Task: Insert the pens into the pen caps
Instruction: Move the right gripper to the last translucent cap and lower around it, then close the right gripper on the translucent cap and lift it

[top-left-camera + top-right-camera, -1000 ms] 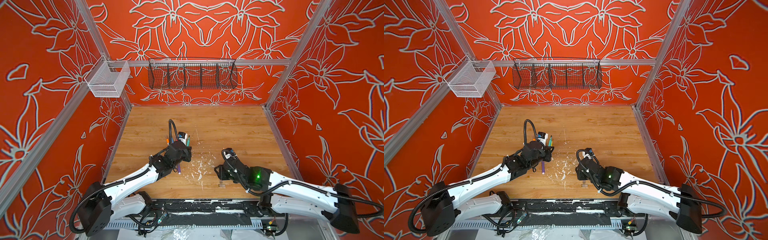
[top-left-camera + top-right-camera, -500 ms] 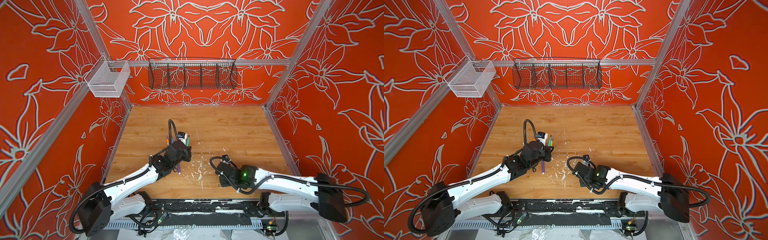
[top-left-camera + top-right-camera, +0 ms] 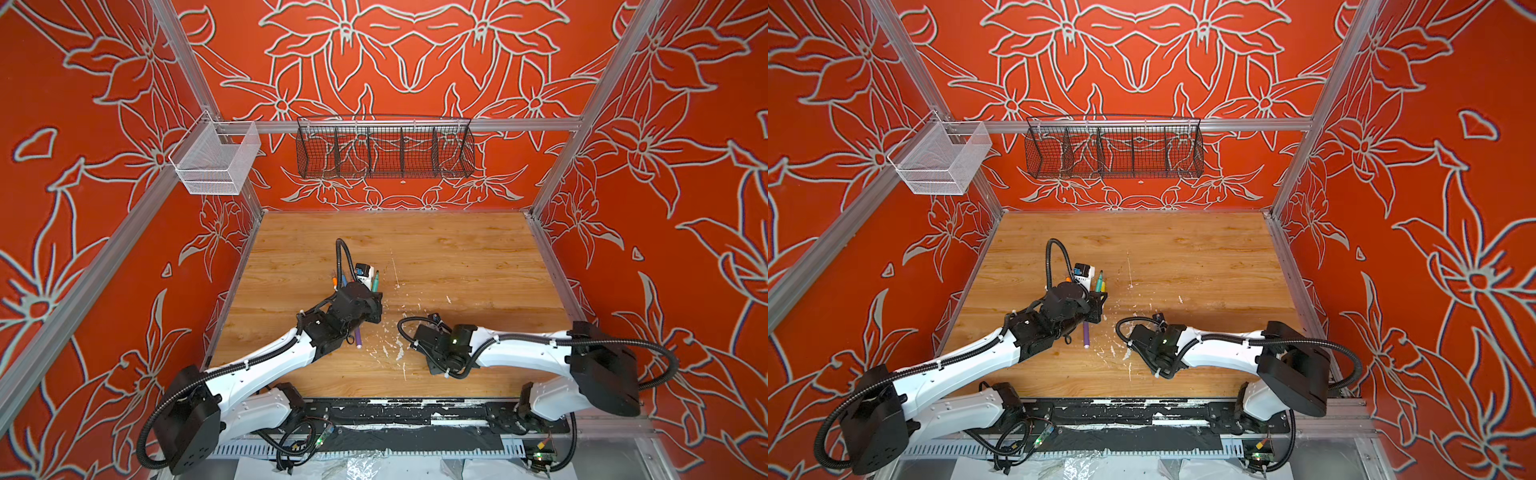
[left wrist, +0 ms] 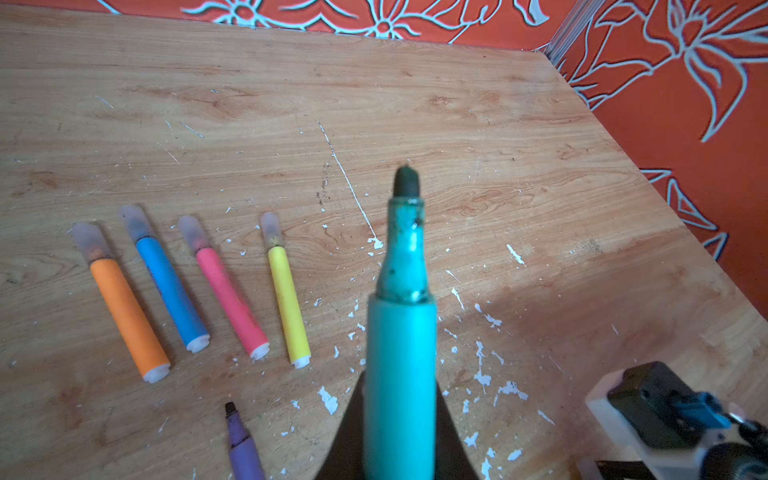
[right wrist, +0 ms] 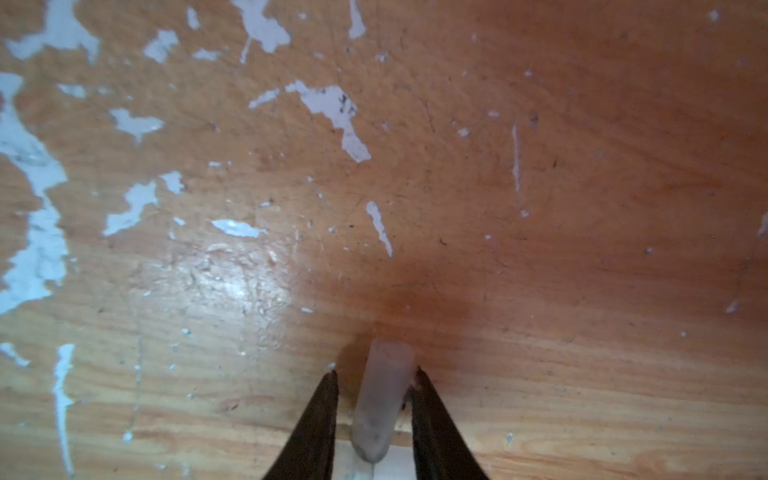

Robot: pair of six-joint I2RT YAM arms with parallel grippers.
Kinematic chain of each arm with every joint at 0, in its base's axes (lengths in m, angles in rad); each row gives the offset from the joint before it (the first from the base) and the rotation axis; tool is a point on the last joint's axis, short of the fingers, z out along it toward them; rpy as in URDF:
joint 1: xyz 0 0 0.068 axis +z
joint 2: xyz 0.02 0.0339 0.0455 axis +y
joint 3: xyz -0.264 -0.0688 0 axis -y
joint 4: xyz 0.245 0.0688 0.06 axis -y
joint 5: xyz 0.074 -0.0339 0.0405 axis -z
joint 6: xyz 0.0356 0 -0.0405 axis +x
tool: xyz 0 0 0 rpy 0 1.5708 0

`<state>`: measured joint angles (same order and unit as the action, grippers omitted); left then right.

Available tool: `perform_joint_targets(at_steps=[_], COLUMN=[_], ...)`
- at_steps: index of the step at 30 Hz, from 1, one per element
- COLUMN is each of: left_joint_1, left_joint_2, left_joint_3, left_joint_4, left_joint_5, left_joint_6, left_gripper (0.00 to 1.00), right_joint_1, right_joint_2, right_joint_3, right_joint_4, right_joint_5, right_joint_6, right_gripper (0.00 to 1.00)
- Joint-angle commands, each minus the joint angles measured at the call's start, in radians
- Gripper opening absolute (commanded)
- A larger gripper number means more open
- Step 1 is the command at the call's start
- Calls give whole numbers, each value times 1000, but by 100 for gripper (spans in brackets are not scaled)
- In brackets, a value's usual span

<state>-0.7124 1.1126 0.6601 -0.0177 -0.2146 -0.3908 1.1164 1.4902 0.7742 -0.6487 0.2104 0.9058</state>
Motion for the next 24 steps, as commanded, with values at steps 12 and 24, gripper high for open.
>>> perform_joint_targets(at_steps=[12, 24], left_joint_1=[4, 4], left_joint_2=[-48, -77], left_joint_3=[-2, -57], left_joint_4=[5, 105], left_joint_5=[3, 98], left_joint_6=[-4, 35], left_gripper=[0, 0], right_joint_1=[-2, -83], right_joint_2=[29, 28], right_joint_3=[-52, -107], right_joint_4=[52, 205], right_joint_5=[25, -80], right_joint_6=[40, -6], right_gripper=[14, 0])
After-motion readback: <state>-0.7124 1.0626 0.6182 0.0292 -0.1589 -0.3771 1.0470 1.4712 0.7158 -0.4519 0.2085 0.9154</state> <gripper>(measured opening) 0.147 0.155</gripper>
